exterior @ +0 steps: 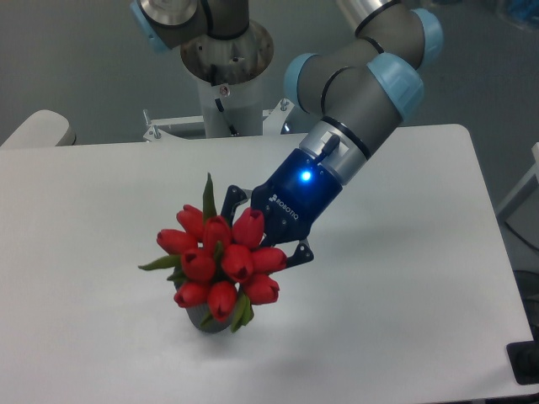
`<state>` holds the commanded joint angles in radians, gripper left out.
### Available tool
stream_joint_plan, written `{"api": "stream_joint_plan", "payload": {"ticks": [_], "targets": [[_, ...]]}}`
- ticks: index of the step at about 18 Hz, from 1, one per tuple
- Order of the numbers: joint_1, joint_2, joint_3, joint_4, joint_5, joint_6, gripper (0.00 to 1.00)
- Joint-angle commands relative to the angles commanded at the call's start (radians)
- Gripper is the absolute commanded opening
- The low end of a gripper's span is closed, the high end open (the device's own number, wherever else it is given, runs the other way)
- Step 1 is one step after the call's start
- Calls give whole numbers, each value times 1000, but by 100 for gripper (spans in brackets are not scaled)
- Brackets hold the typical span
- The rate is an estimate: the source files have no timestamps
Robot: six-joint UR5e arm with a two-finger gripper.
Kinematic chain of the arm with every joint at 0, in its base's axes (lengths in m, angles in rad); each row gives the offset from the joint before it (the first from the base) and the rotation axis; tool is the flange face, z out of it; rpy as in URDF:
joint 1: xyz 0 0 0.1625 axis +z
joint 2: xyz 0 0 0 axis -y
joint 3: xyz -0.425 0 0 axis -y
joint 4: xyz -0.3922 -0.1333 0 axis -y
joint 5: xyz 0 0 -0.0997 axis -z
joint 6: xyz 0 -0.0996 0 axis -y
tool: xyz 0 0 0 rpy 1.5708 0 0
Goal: Insert the flowers into the vase
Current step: 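Raise the tulips and tilt the stems upright above the vase opening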
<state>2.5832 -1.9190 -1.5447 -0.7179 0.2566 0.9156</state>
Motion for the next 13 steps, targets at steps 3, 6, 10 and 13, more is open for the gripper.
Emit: {"api": "stream_joint_plan", "payload": {"ticks": [3,6,10,13], "targets": [[-5,0,-8,2,-85,6,25],[-11,6,-15,2,-123,25,25],[-15,12,-34,2,-200,63,25],[-18,15,-52,2,-218,69,25]]}}
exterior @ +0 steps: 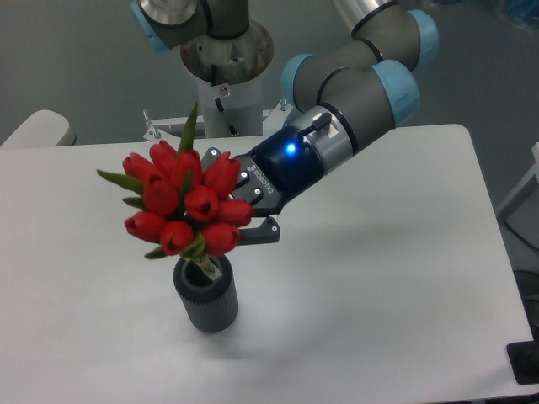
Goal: Insert the flowers into the vase
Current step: 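Raise the tulips and tilt the stems upright above the vase opening, then lower the tulip stems down into the grey vase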
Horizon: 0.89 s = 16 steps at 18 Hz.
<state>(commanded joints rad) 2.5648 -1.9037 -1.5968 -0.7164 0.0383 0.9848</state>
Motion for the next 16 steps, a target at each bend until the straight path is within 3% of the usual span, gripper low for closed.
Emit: {"api": "stream_joint_plan", "payload": {"ticks": [8,16], "targets": [[8,40,-110,2,-6,104,25],[5,49,-143,2,-6,161,25]]}}
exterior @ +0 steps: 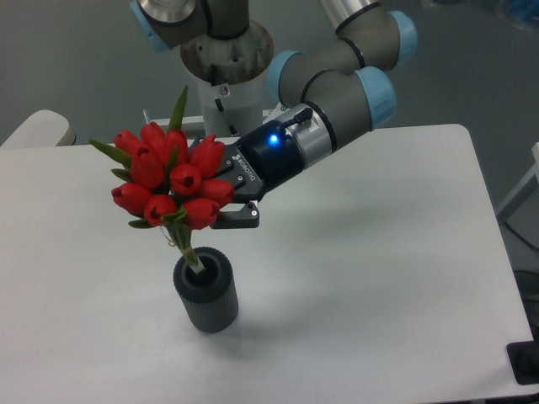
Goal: Insert the flowers into the vase
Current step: 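Lower the tulip stems down into the grey vase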
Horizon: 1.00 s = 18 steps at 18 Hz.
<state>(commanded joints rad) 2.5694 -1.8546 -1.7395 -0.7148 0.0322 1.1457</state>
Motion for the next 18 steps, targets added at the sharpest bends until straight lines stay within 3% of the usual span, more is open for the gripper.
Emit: {"api": "stream_joint_plan", "payload": {"ticks": [6,18], "targets": [[5,-2,-87,0,0,124,25],[11,-60,-164,-2,2,236,25]]}}
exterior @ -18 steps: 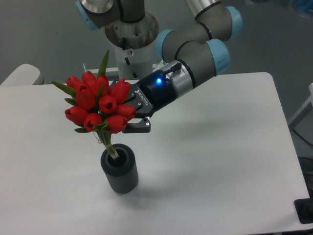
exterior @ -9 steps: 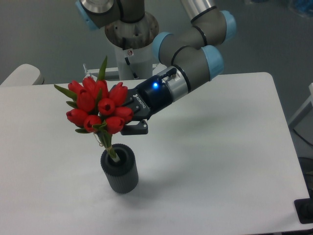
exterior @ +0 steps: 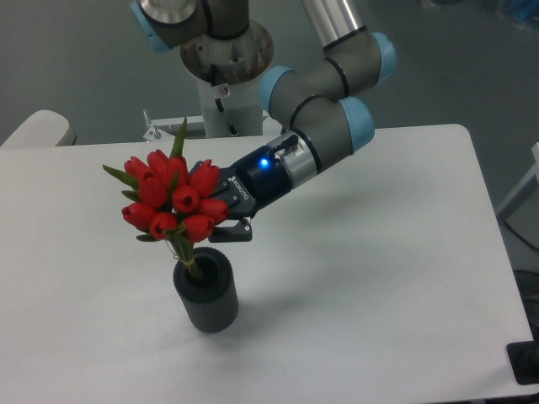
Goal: Insert the flowers into the vase
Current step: 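Lower the tulip stems down into the grey vase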
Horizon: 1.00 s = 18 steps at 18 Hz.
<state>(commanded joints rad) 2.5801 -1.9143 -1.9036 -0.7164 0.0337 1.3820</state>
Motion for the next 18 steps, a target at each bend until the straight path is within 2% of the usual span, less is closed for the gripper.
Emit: {"api": "stream_joint_plan", "payload": {"ticks": [5,13,14,18], "targets": [[2,-52,17,0,2,23,25],[9,-86,11,-2,6,52,26],[11,-88,9,-2,6,52,30],[21,-100,9,-2,9,52,58]]}}
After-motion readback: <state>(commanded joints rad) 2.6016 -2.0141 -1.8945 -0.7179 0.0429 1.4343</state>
